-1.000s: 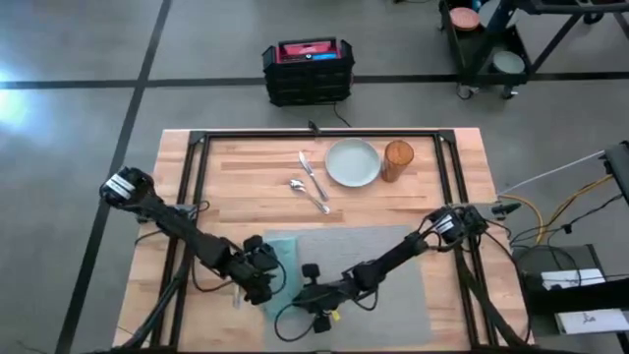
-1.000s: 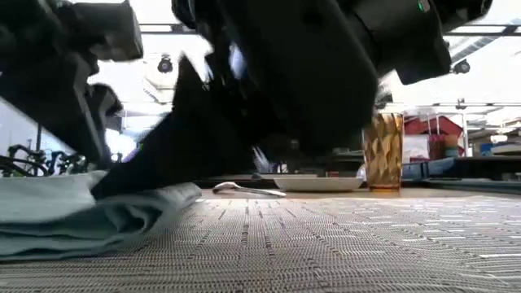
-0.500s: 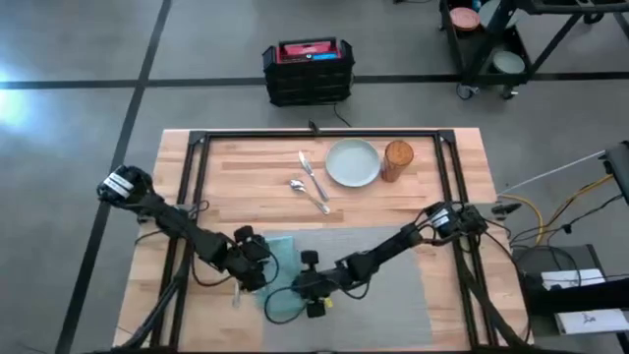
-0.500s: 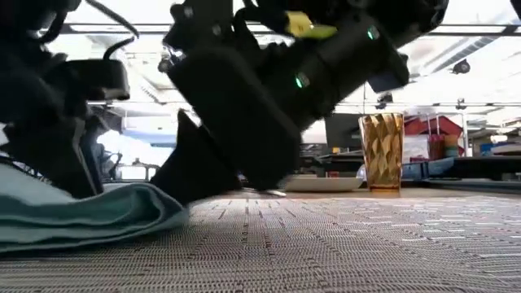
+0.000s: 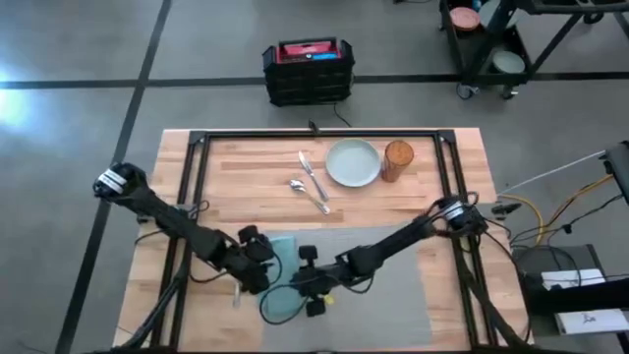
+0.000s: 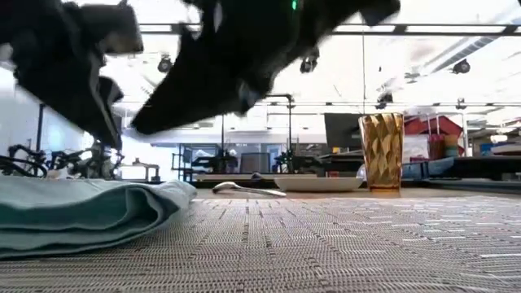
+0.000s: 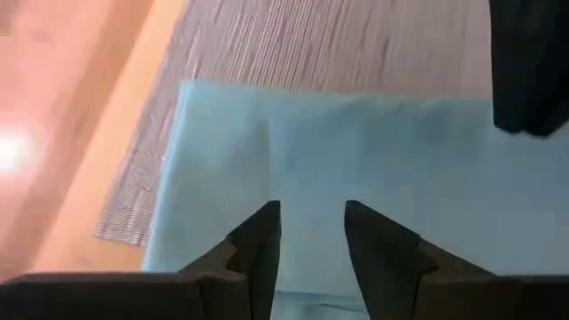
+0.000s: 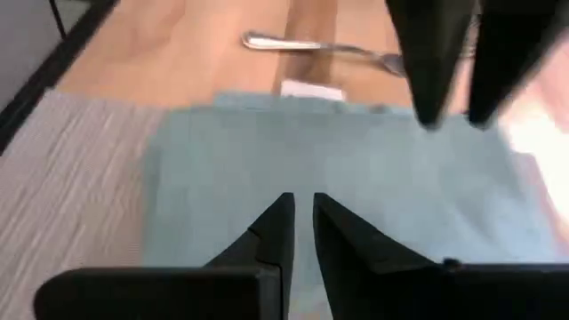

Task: Set table place
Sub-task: Fold the blue napkin on the gray placemat

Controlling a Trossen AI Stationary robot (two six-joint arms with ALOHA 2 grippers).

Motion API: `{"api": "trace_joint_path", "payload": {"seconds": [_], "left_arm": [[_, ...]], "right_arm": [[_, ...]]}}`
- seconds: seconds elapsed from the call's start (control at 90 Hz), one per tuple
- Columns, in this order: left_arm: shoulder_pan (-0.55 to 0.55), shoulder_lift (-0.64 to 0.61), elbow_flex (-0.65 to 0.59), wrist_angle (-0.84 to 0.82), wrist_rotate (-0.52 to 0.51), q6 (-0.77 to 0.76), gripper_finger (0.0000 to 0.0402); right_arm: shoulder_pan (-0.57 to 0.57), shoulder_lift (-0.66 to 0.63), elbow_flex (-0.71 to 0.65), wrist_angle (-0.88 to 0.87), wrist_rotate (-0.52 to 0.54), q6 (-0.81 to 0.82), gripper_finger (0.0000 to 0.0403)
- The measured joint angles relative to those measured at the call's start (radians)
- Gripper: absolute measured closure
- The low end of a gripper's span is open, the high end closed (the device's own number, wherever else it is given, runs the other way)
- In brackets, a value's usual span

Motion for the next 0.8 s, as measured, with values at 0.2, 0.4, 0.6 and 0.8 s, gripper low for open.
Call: {"api": "trace_joint_path", "payload": {"seconds": [0.2, 0.4, 0.6, 0.8], "left_arm": [[-0.060, -0.016, -0.007, -0.099, 0.086, -0.094, 0.0288], [-0.067, 0.017, -0.113, -0.019, 0.092, -0.169, 0.0288], [-0.059, 0.036, -0.179, 0.161, 0.075, -0.104, 0.0288], [-0.035, 0.042, -0.211, 0.234, 0.075, -0.107, 0.0288]], "right_arm": [[0.002, -0.068, -0.068, -0.236, 0.004, 0.051, 0.0371], [0.030, -0.066, -0.164, -0.243, 0.008, 0.168, 0.0371], [0.049, -0.067, -0.208, -0.153, 0.074, 0.203, 0.0371], [0.053, -0.067, -0.242, -0.065, 0.110, 0.204, 0.0371]]}}
